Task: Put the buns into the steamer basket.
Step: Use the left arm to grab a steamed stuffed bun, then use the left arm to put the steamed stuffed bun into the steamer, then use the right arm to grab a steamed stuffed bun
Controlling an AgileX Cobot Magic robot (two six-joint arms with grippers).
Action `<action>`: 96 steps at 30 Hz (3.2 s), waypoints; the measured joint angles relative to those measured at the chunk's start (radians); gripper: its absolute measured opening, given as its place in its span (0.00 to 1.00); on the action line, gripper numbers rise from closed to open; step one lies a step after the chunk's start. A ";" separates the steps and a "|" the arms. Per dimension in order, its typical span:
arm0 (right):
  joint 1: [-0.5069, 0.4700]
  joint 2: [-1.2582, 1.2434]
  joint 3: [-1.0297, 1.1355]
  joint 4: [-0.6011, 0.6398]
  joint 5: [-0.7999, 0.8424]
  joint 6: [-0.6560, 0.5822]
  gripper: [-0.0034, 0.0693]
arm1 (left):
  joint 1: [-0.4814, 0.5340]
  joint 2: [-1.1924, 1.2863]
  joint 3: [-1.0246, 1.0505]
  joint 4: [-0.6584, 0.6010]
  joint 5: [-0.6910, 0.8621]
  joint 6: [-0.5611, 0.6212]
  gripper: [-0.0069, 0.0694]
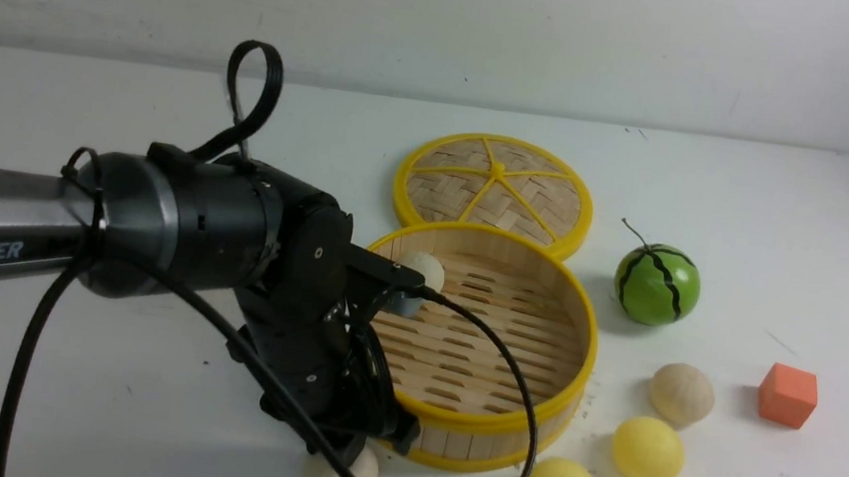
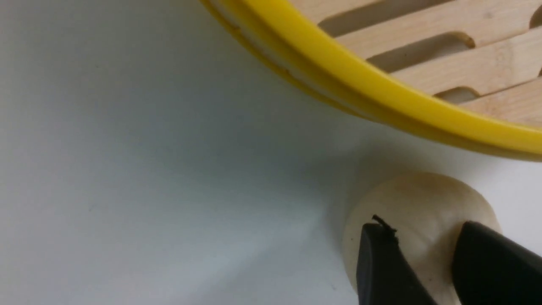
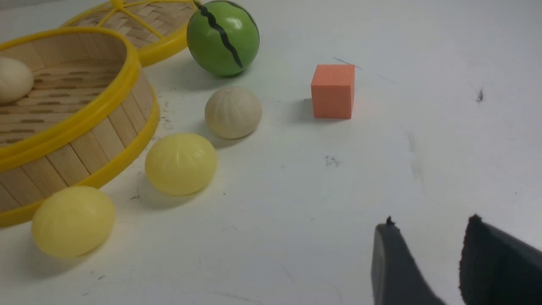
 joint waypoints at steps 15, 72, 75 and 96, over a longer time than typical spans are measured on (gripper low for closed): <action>0.000 0.000 0.000 0.000 0.000 0.000 0.38 | 0.000 -0.029 0.000 0.004 0.071 -0.017 0.07; 0.000 0.000 0.000 0.000 0.000 0.000 0.38 | -0.011 -0.859 0.156 0.119 0.032 -0.128 0.07; 0.000 0.000 0.000 0.000 0.000 0.000 0.38 | -0.011 -1.100 0.414 0.102 -0.165 -0.129 0.07; 0.000 0.000 0.000 -0.311 0.008 0.000 0.38 | -0.011 -1.630 1.019 0.024 -0.543 -0.131 0.07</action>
